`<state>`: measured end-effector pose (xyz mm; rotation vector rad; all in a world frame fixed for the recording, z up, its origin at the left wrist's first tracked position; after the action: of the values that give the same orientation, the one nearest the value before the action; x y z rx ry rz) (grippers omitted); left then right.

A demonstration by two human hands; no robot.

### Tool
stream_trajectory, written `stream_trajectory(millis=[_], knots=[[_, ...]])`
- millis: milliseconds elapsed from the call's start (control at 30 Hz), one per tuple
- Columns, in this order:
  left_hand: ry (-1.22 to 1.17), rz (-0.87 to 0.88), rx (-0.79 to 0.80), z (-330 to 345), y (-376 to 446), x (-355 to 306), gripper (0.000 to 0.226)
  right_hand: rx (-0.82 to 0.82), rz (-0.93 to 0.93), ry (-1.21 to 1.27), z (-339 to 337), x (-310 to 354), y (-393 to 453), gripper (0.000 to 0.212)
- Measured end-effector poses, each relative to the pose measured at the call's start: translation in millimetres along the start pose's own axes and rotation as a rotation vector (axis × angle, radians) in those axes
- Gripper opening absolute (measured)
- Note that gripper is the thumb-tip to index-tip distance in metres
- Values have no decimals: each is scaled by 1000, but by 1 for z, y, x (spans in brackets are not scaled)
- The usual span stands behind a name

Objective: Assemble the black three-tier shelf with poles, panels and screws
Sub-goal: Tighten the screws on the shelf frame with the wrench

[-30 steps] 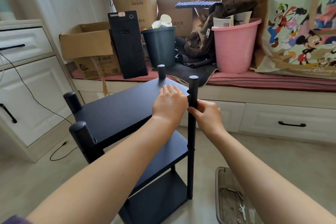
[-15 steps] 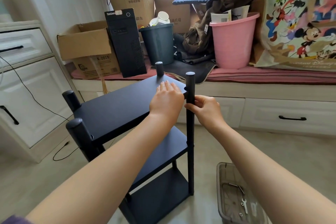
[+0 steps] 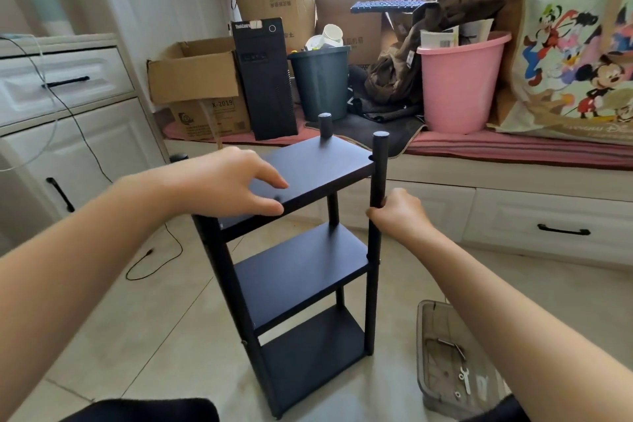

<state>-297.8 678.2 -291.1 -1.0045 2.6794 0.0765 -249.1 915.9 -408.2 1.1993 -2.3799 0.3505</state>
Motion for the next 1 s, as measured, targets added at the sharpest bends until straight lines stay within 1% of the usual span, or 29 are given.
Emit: stream_trajectory(millis=[67, 100, 167, 200, 333, 400, 467, 500, 567, 700, 767, 833, 900, 1000], knots=[[-135, 0, -16, -8, -25, 21, 52, -4, -90, 14, -1, 16, -9, 30], [-193, 0, -15, -6, -33, 30, 55, 24, -139, 61, 0, 26, -15, 35], [-315, 11, -15, 2, -44, 45, 55, 165, -206, 254, 7, 46, -28, 38], [-382, 17, -25, 7, -48, 51, 55, 242, -208, 351, 11, 55, -35, 39], [-578, 28, -115, 19, -56, 67, 69, 465, -144, 582, 25, 71, -47, 42], [-662, 21, -140, 25, -57, 71, 65, 599, -85, 773, 34, 76, -51, 37], [-727, 17, -161, 32, -56, 69, 61, 680, -18, 980, 38, 82, -54, 30], [-745, 16, -180, 35, -55, 66, 61, 677, -1, 1037, 39, 83, -53, 27], [-765, 26, -226, 40, -51, 57, 65, 619, 21, 1088, 39, 83, -47, 24], [-795, 36, -297, 54, -32, 30, 82, 506, 85, 1179, 31, 69, -29, 17], [-701, 62, -304, 64, -18, 9, 91, 448, 109, 1224, 24, 59, -19, 14], [-567, 112, -250, 75, -4, -13, 99, 381, 147, 1264, 15, 45, -8, 16], [-417, 212, -216, 80, 6, -35, 92, 310, 175, 1282, 6, 29, 1, 19], [-188, 385, -291, 81, 16, -60, 73, 223, 151, 1241, -9, 7, 7, 26]])
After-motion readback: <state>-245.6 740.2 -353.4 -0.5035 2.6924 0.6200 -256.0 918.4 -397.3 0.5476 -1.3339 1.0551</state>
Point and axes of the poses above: each hand's wrist, its own y-axis towards the middle knuckle, its own z-axis out of the palm, x = y × z, the point moved 6 cm from there along y, towards the middle knuckle, and after that the axes turned 12 degrees about -y, right-handed, at the moved point
